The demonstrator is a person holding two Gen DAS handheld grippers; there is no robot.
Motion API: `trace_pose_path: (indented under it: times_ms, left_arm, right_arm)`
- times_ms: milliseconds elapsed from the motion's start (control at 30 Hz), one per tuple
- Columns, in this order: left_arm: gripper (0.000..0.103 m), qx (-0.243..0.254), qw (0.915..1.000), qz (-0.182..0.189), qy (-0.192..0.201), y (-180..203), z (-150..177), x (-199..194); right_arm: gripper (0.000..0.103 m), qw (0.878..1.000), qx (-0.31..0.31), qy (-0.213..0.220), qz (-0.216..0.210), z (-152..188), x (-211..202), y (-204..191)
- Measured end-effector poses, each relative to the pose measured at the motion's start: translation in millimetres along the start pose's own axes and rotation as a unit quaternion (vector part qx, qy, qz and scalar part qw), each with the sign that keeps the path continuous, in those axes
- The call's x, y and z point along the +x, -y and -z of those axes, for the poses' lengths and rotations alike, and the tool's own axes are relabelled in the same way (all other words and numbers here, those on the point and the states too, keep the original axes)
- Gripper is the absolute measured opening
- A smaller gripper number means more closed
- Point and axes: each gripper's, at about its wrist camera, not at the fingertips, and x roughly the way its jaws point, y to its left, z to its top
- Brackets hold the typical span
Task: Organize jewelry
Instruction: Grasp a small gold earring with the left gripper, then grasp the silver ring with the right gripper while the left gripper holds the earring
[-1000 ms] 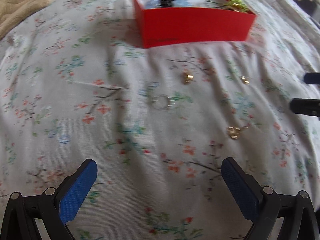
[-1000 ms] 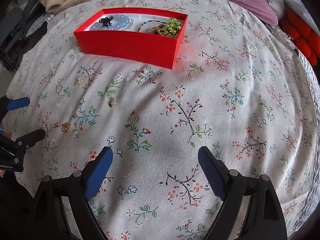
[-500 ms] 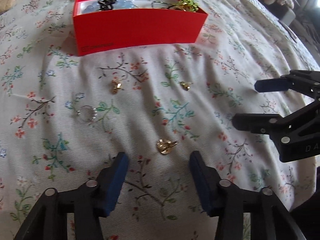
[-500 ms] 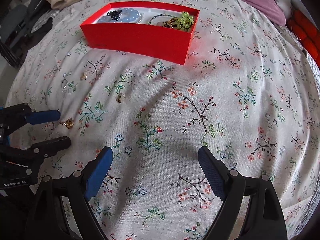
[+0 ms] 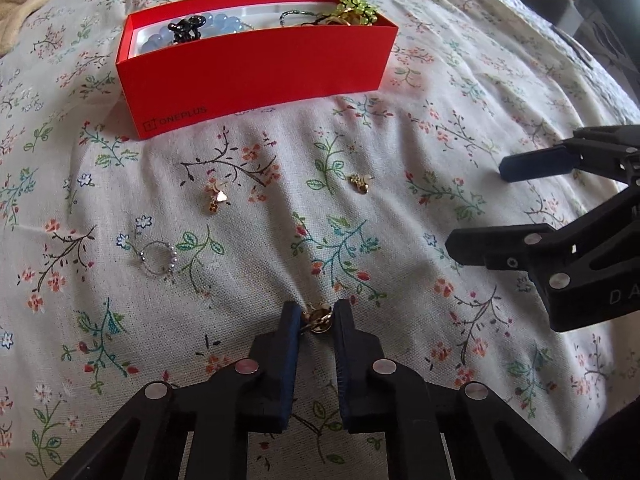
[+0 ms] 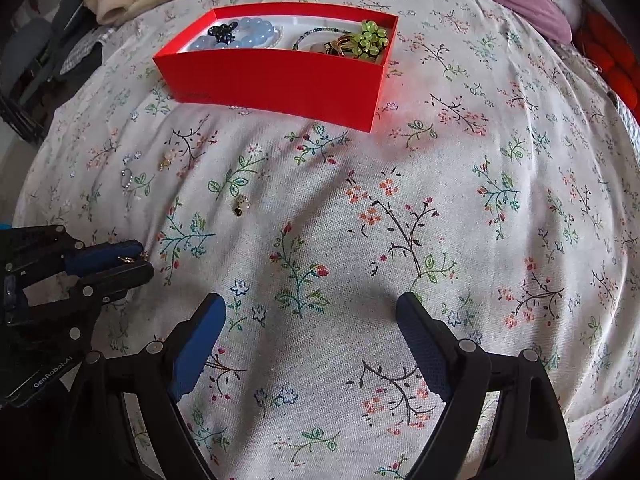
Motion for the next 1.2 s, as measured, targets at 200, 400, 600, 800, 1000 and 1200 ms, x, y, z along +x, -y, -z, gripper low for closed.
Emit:
trace_pose_path:
  times_ms: [200, 400, 600, 800, 1000, 1200]
  left_arm:
    - [0.011, 0.015, 0.9998, -0.012, 0.007, -8, 6, -15]
    - [0.011, -0.006, 0.9993, -0.032, 0.017, -36, 13, -31]
    - [0.011, -0.034, 0.9978, -0.056, 0.012, -66, 17, -41]
    - [0.011, -0.055, 0.9956, -0.076, -0.001, -90, 25, -44]
    - [0.011, -0.07, 0.9949, -0.073, -0.005, -103, 28, -45]
    - [0.011, -0.073, 0.995, -0.068, -0.005, -106, 30, -47]
  right_arm:
    - [0.089, 1.0, -0.008, 0.013, -0.01, -9, 0, -15]
    - [0.089, 0.998, -0.029, 0.037, -0.03, -21, -3, -43]
    - [0.087, 0.995, -0.043, 0.057, -0.074, -34, 1, -76]
    - [0.057, 0.991, -0.078, 0.052, -0.097, -43, 18, -112]
    - [0.045, 0.987, -0.124, 0.052, -0.083, -49, 34, -142]
    - [0.037, 0.985, -0.143, 0.068, -0.063, -58, 42, -153]
